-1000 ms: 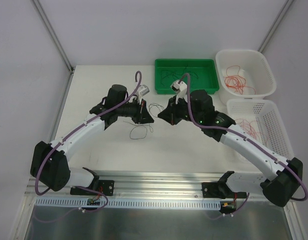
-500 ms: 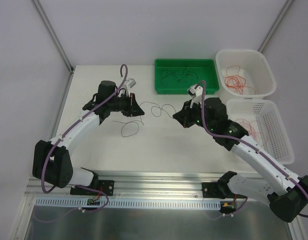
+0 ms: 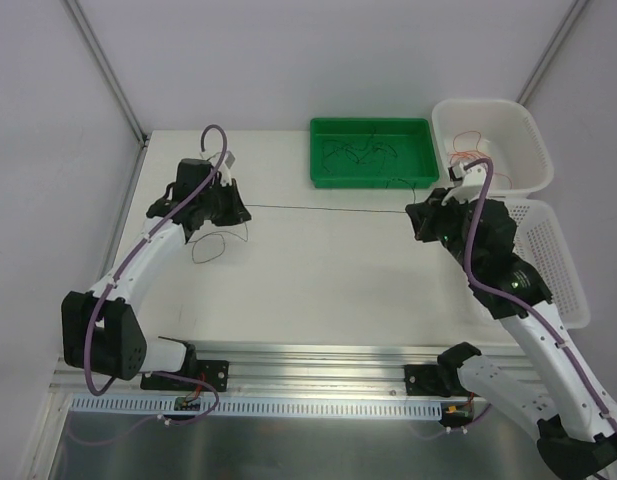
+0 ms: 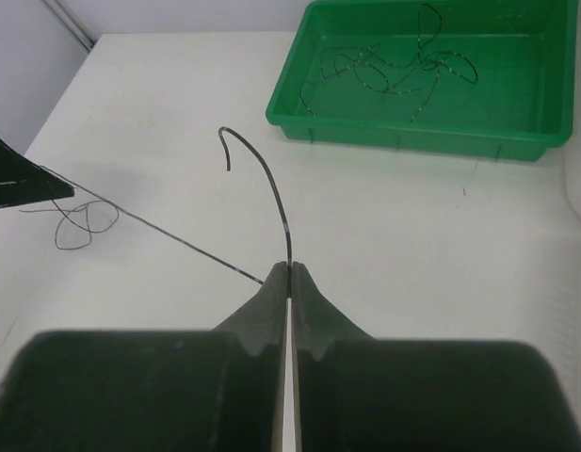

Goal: Untangle the cables

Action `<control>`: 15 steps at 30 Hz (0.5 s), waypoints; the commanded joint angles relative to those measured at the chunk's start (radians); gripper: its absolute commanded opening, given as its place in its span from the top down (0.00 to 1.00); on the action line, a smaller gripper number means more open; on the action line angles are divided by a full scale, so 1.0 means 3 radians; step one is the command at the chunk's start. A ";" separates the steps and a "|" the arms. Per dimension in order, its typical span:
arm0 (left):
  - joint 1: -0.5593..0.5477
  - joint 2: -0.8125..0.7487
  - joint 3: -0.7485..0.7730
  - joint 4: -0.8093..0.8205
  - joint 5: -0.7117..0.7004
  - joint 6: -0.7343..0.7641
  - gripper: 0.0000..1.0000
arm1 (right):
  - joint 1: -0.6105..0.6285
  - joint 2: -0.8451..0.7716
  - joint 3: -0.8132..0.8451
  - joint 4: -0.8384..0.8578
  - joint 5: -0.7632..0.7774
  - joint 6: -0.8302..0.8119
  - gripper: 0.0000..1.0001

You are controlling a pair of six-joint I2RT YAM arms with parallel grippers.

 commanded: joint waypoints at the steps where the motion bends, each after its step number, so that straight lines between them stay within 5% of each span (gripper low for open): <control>1: 0.0078 -0.0118 0.0113 -0.0151 -0.0361 -0.0064 1.00 | -0.0099 0.0017 -0.0052 -0.0207 0.0325 0.0016 0.99; 8: 0.0042 0.0132 0.0205 -0.0018 0.0839 -0.0018 0.94 | -0.0094 0.0390 -0.0293 -0.0177 -0.0482 0.0133 0.99; 10: -0.0141 0.0275 0.0225 0.0084 0.1273 -0.0003 0.93 | -0.0084 0.0487 -0.0359 -0.0167 -0.0580 0.0194 0.99; 15: -0.0816 0.0445 0.0322 0.0145 0.1485 0.0283 0.92 | -0.0028 0.0554 -0.0579 -0.0013 -0.0647 0.0241 0.99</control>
